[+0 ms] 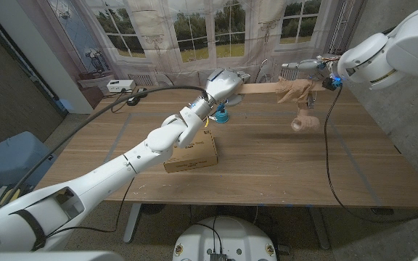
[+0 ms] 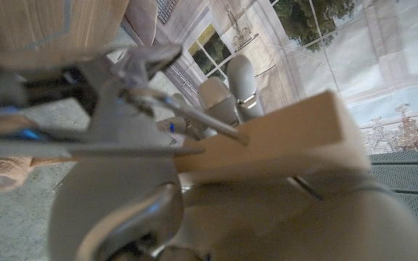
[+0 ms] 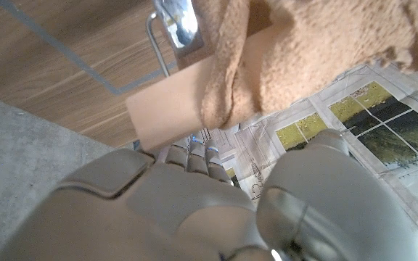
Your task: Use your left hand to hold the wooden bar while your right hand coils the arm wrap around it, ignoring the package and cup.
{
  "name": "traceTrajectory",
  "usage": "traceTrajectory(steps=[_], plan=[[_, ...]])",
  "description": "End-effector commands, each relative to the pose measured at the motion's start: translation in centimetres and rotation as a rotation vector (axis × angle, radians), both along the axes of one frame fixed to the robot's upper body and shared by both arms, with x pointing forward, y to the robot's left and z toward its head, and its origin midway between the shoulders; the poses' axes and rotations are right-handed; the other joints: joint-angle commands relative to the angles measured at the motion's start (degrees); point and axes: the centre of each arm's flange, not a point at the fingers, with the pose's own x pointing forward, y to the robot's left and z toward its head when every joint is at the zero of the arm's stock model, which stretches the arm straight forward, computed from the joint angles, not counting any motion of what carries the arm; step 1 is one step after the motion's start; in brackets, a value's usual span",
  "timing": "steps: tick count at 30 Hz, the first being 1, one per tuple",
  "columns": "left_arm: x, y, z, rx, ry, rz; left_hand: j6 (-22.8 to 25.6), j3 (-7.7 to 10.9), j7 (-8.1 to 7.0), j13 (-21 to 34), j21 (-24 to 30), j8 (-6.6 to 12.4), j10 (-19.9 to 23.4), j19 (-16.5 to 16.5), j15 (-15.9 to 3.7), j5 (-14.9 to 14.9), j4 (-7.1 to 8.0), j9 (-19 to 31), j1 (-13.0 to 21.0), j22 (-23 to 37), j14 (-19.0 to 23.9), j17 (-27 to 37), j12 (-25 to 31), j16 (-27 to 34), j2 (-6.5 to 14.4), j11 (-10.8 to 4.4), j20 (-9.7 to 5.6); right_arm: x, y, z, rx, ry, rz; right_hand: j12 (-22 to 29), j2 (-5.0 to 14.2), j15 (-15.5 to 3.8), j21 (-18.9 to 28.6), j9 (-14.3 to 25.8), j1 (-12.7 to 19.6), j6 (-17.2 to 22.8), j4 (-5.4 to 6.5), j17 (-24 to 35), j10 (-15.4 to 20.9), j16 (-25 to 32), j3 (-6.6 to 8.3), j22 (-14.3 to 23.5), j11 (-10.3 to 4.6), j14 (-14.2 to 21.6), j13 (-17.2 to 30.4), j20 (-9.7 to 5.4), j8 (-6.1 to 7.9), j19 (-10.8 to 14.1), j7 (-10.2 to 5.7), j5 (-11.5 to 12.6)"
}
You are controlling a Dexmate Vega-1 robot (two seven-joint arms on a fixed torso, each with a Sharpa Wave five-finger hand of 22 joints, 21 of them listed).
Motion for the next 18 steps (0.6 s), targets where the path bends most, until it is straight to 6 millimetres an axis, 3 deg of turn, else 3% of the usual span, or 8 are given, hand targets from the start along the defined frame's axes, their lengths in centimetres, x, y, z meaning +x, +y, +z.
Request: traceTrajectory(steps=[1,5,7,9,18], plan=[[-0.2,0.0,0.0,-0.003,0.046,0.02,0.8,-0.26,0.23,0.3,0.1,0.41,-0.3,-0.2,-0.13,0.6,-0.13,0.1,-0.1,0.2,-0.2,0.2,0.7,-0.1,0.3,0.02,-5.83,-0.4,-0.9,-1.8,0.19,-0.189,0.101,1.0,0.9,0.27,-0.9,0.2,-2.2,2.1,1.31,-0.3,1.7,0.7,-0.92,0.2,0.61,-0.1,-0.1,-0.84,0.8,-0.3,-0.02,1.0],[-0.2,0.1,0.0,-0.009,0.117,0.05,0.9,-0.25,0.37,0.3,0.2,0.53,-0.4,-0.2,-0.13,0.7,-0.17,0.0,-0.1,0.2,-0.3,0.1,1.0,-0.2,0.4,0.11,-5.86,-1.1,-1.3,-2.6,0.278,-0.381,0.118,1.1,2.5,0.01,-2.6,0.2,-4.3,3.4,2.51,-0.7,2.0,0.8,-1.36,0.3,0.66,-0.9,-0.2,-1.52,1.07,-2.4,-0.79,1.6],[-0.2,0.3,0.1,-0.008,0.17,0.086,0.9,-0.25,0.35,0.3,0.1,0.6,-0.4,-0.2,-0.13,0.7,-0.18,0.0,-0.1,0.1,-0.3,0.2,1.0,-0.1,0.4,0.18,-5.84,-1.7,-1.4,-2.9,0.312,-0.531,0.127,1.2,3.58,-0.33,-3.9,0.2,-5.4,4.0,3.02,-1.0,2.3,0.7,-1.56,0.3,0.29,-1.9,-0.3,-1.55,1.1,-4.1,-1.94,1.9],[-0.2,0.5,0.2,-0.009,0.209,0.115,1.0,-0.24,0.42,0.3,0.1,0.66,-0.4,-0.1,-0.13,0.7,-0.2,0.0,0.0,0.1,-0.2,0.2,1.1,-0.1,0.4,0.21,-5.81,-2.1,-1.5,-3.0,0.329,-0.606,0.132,1.2,4.14,-1.22,-4.8,0.2,-5.9,4.9,3.11,-1.3,2.5,0.6,-1.73,0.3,-0.35,-2.6,-0.3,-1.63,1.27,-5.3,-2.82,2.0],[-0.8,1.1,0.4,0.0,0.364,0.215,1.1,-0.21,0.66,0.1,0.3,0.74,-0.2,-0.1,-0.06,0.8,-0.4,-0.5,0.1,0.1,-0.3,-0.2,1.5,-0.5,0.5,0.56,-5.7,-2.9,-1.2,-3.1,0.381,-0.772,0.147,1.5,4.88,-2.3,-5.7,0.2,-6.0,5.9,2.91,-1.7,3.2,0.9,-1.72,0.3,-0.71,-2.4,-0.4,-1.78,1.43,-5.8,-3.17,2.1]])
